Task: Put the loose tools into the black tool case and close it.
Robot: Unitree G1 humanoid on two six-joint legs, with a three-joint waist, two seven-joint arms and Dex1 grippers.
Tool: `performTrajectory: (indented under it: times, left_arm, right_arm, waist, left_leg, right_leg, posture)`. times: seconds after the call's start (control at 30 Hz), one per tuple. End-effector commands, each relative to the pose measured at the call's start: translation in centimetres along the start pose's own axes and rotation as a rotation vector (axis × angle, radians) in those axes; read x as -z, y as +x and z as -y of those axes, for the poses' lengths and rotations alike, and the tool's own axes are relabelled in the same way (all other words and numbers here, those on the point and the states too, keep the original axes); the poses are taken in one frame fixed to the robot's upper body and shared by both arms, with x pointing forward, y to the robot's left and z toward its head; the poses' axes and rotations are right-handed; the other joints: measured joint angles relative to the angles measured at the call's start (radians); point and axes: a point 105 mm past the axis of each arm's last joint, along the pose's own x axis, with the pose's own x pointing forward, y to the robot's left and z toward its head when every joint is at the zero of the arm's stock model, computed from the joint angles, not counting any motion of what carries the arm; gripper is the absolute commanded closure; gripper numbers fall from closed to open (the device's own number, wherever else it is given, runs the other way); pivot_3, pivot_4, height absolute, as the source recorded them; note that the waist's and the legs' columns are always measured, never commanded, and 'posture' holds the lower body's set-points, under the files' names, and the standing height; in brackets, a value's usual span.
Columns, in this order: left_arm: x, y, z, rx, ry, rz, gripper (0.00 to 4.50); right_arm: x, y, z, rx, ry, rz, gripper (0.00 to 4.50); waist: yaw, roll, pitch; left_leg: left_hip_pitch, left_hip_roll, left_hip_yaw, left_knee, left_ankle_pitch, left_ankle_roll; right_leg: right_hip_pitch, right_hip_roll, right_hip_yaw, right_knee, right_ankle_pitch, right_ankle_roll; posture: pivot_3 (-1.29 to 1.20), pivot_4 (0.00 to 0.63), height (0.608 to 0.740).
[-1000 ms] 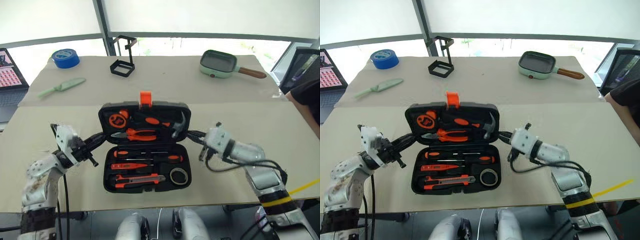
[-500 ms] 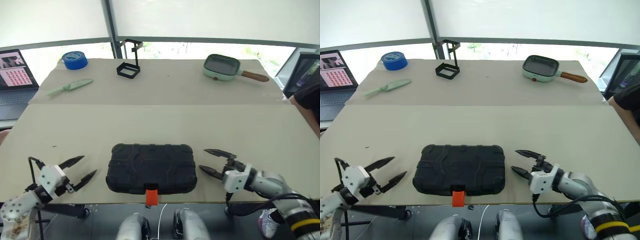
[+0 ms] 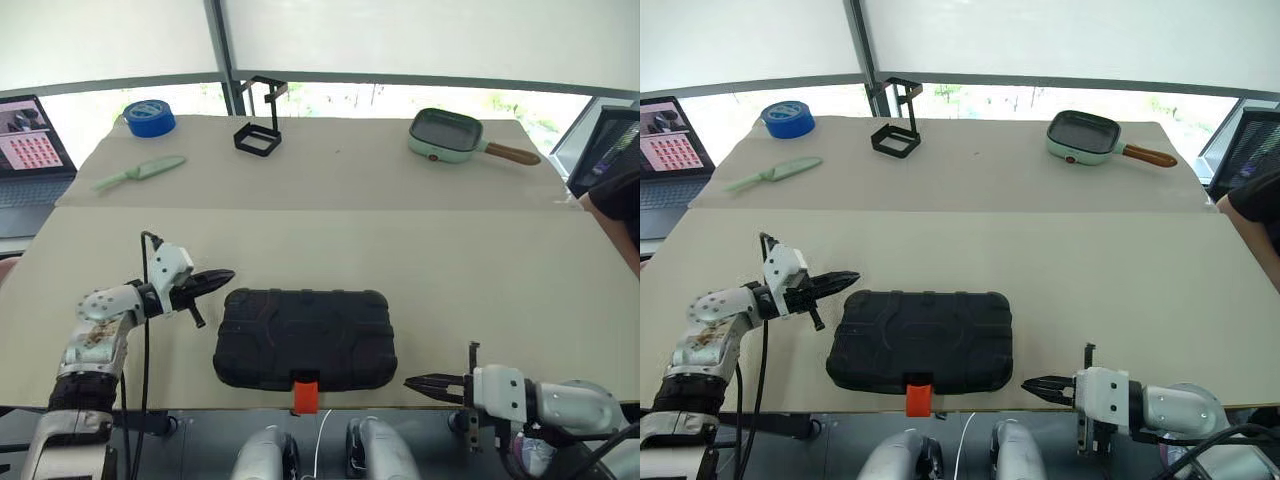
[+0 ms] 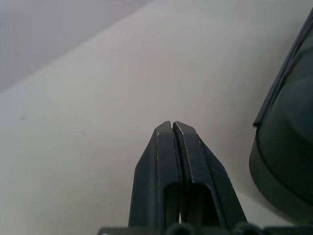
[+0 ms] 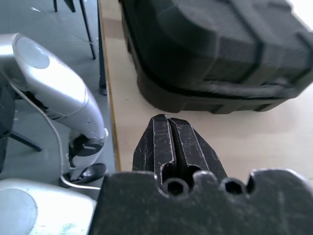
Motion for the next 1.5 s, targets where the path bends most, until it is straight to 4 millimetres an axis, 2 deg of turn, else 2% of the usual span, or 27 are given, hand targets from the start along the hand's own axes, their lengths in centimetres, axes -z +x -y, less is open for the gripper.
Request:
performTrajectory:
  times: [0.03, 0.2, 0.4, 0.57, 0.67, 0.73, 0.83, 0.9, 0.97, 1.0, 1.07, 1.13, 1.23, 1.33, 1.4, 1.47, 1.5]
  left_arm:
    - [-0.1, 1.0, 0.1, 0.09, 0.066, -0.058, 4.46]
    - [0.2, 0.8, -0.3, 0.078, 0.066, -0.067, 4.46]
    - [1.3, -1.1, -1.4, -0.032, 0.016, -0.092, 4.46]
    - [1.1, -2.5, -1.2, -0.114, -0.07, -0.017, 4.46]
    - [0.2, -3.7, -1.6, -0.203, -0.081, 0.031, 4.46]
    - [-1.3, -4.6, -2.3, -0.253, -0.089, 0.099, 4.46]
    - [-5.2, -5.0, -2.5, -0.23, -0.09, 0.236, 4.46]
    - [-8.0, -3.9, -1.1, -0.108, -0.117, 0.304, 4.46]
    - [-9.6, -2.6, 0.5, 0.004, -0.131, 0.318, 4.46]
    - [-10.0, -1.3, 1.9, 0.086, -0.108, 0.289, 4.46]
    - [-9.8, 1.1, 4.1, 0.198, -0.078, 0.214, 4.46]
    - [-9.0, 3.1, 5.2, 0.235, -0.05, 0.148, 4.46]
    - [-6.2, 5.5, 6.8, 0.271, -0.077, -0.036, 4.46]
    - [-4.1, 6.3, 8.5, 0.317, -0.081, -0.148, 4.46]
    - [-2.5, 6.6, 8.8, 0.305, -0.087, -0.206, 4.46]
    - [-1.6, 6.5, 9.0, 0.291, -0.1, -0.241, 4.46]
    - [-1.7, 6.6, 9.0, 0.276, -0.128, -0.226, 4.46]
  right_arm:
    - [-0.9, 2.4, 0.1, -0.028, -0.007, 0.021, 4.47]
    - [-1.1, 4.8, 2.6, 0.046, -0.036, 0.026, 4.47]
    - [-1.1, 6.7, 6.9, 0.207, -0.081, 0.016, 4.47]
    - [-0.8, 7.3, 9.7, 0.288, -0.082, 0.018, 4.47]
    - [0.0, 6.3, 11.0, 0.287, -0.064, 0.007, 4.47]
    - [0.3, 5.6, 11.1, 0.261, -0.071, -0.007, 4.47]
    - [0.3, 4.9, 11.0, 0.237, -0.061, 0.002, 4.47]
    - [0.4, 4.5, 10.6, 0.225, -0.039, 0.006, 4.47]
    - [0.6, 4.0, 10.3, 0.221, -0.015, 0.004, 4.47]
    - [0.8, 3.8, 9.7, 0.205, 0.024, 0.005, 4.47]
    - [0.4, 3.6, 8.4, 0.163, 0.113, 0.034, 4.47]
    - [-0.7, 3.7, 7.6, 0.142, 0.121, 0.081, 4.47]
    - [-2.2, 4.3, 6.8, 0.129, 0.141, 0.131, 4.47]
    - [-2.6, 4.7, 5.7, 0.105, 0.152, 0.135, 4.47]
    - [-2.6, 5.0, 4.9, 0.092, 0.166, 0.14, 4.47]
    - [-2.9, 5.5, 4.3, 0.078, 0.175, 0.152, 4.47]
    - [-3.0, 6.0, 4.1, 0.072, 0.179, 0.159, 4.47]
  waist:
    - [0.004, -0.001, 0.0]
    - [-0.005, -0.003, 0.0]
    - [-0.01, -0.003, 0.0]
    - [-0.018, -0.003, 0.0]
    - [-0.018, -0.003, 0.0]
    - [-0.011, -0.003, 0.0]
    - [-0.004, -0.003, 0.0]
    - [-0.003, -0.004, 0.0]
    - [0.0, -0.003, 0.0]
    - [0.002, -0.003, 0.0]
    - [0.006, -0.003, 0.0]
    - [0.006, -0.003, 0.0]
    - [-0.006, -0.003, 0.0]
    - [-0.003, 0.002, -0.004]
    - [0.0, 0.003, -0.006]
    - [0.003, 0.003, -0.013]
    - [0.003, 0.003, -0.016]
  left_leg:
    - [-0.001, 0.0, 0.0, 0.001, 0.0, 0.0]
    - [-0.002, 0.001, 0.0, 0.002, 0.0, 0.0]
    - [-0.002, 0.001, 0.0, 0.004, 0.0, 0.0]
    - [-0.002, 0.001, 0.0, 0.004, 0.0, 0.0]
    - [-0.002, 0.001, 0.0, 0.004, 0.0, -0.001]
    - [-0.003, 0.001, 0.0, 0.005, 0.0, -0.001]
    - [-0.004, 0.001, -0.001, 0.005, 0.0, -0.001]
    - [-0.003, 0.001, -0.001, 0.005, 0.0, -0.001]
    - [-0.004, 0.001, -0.002, 0.005, 0.0, -0.001]
    - [-0.004, 0.0, -0.001, 0.005, 0.0, -0.001]
    - [-0.003, -0.001, -0.001, 0.005, 0.0, -0.001]
    - [-0.001, -0.001, 0.0, 0.005, 0.0, -0.001]
    - [0.0, 0.0, 0.001, 0.005, 0.001, -0.002]
    - [0.002, 0.0, 0.0, 0.004, 0.001, -0.002]
    - [0.004, 0.0, 0.0, 0.003, 0.001, -0.002]
    - [0.005, 0.0, -0.001, 0.002, 0.001, -0.002]
    - [0.005, 0.0, 0.0, 0.002, 0.0, -0.001]
  right_leg:
    - [0.0, 0.001, 0.0, 0.0, 0.0, 0.0]
    - [-0.002, 0.001, 0.001, 0.001, 0.001, -0.001]
    - [-0.002, 0.001, 0.001, 0.003, 0.001, -0.002]
    - [-0.002, 0.001, 0.001, 0.003, 0.001, -0.003]
    - [-0.002, 0.0, 0.001, 0.003, 0.003, -0.005]
    - [-0.002, 0.0, 0.001, 0.003, 0.003, -0.006]
    - [-0.002, -0.001, 0.0, 0.002, 0.003, -0.005]
    - [-0.001, -0.002, 0.0, 0.002, 0.002, -0.005]
    - [-0.001, -0.002, 0.0, 0.002, 0.002, -0.005]
    - [-0.001, -0.001, 0.0, 0.003, 0.003, -0.005]
    - [0.0, -0.001, 0.0, 0.003, 0.002, -0.005]
    - [0.001, 0.0, 0.001, 0.003, 0.002, -0.004]
    - [0.001, 0.003, 0.003, 0.003, 0.001, -0.002]
    - [0.002, 0.004, 0.003, 0.003, 0.0, -0.002]
    - [0.003, 0.003, 0.004, 0.003, 0.0, -0.002]
    - [0.003, 0.002, 0.004, 0.003, 0.0, -0.002]
    - [0.004, 0.002, 0.004, 0.003, 0.0, -0.002]
  posture:
    - [0.0, 0.15, 0.74]
    - [0.0, 0.15, 0.74]
    - [0.0, 0.15, 0.74]
    - [0.0, 0.15, 0.74]
    - [0.0, 0.15, 0.74]
    - [0.0, 0.15, 0.74]
    - [0.0, 0.15, 0.74]
    - [0.0, 0.15, 0.74]
    - [0.0, 0.15, 0.74]
    - [0.0, 0.15, 0.74]
    - [0.0, 0.15, 0.74]
    - [0.0, 0.15, 0.74]
    - [0.0, 0.15, 0.74]
    - [0.0, 0.15, 0.74]
    - [0.0, 0.15, 0.74]
    - [0.0, 0.15, 0.74]
    - [0.0, 0.15, 0.74]
